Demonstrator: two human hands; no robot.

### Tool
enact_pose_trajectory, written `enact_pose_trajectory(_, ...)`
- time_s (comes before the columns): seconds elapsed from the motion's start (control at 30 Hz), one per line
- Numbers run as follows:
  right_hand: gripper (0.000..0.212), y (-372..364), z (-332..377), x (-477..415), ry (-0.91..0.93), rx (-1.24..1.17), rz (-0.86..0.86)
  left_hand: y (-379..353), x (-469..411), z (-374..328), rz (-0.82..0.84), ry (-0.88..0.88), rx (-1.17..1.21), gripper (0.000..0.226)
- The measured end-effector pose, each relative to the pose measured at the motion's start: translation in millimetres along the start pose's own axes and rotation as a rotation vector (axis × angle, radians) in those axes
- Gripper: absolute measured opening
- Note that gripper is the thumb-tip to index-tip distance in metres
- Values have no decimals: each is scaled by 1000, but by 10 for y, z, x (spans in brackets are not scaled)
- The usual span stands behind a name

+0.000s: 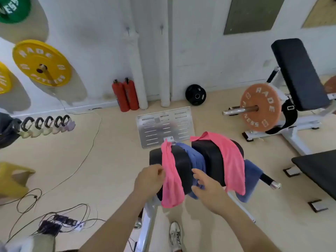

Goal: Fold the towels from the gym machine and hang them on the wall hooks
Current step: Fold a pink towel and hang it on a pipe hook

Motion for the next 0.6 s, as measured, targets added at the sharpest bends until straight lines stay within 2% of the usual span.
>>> enact_pose_trajectory(0.07, 57, -78, -18, -311, -15, -66, 8, -138, -386, 61, -50, 67, 45, 22)
enact_pose_trajectory(0.27, 38, -238, 85, -1171, -31, -85, 122, -591, -1222, 56, -38, 254, 73, 31)
enact_pose_trajectory(0.33, 36, -245, 67, -1406, -54, -126, 145, -624, -1358, 13, -46, 284, 81, 23)
enact_pose_trajectory(0.4, 36, -201, 93, -1599, -34, -117, 140, -576, -1407, -40, -10, 246, 204, 22)
enact_pose_trajectory(0.47, 39, -108, 82, -1778, 14, -60, 154, -448, -1400, -92, 100, 131, 352, 25)
enact_pose_trajectory(0.53, 57, 79, 162, -1949, 98, -10, 243, -219, -1383, -173, 209, 9, 474, 21)
enact_pose_trajectory(0.6, 59, 349, 360, -2103, 156, 32, 391, 119, -1343, -322, 285, -71, 608, 21)
Point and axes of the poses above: each hand's wrist, its own x-axis away from the middle knuckle, its own y-axis out of the back of the hand, z = x × y, the point moved 2 cm from there along -x, towards the middle knuckle, and after that the axes turned 5 degrees about y, right-handed, at the moved point
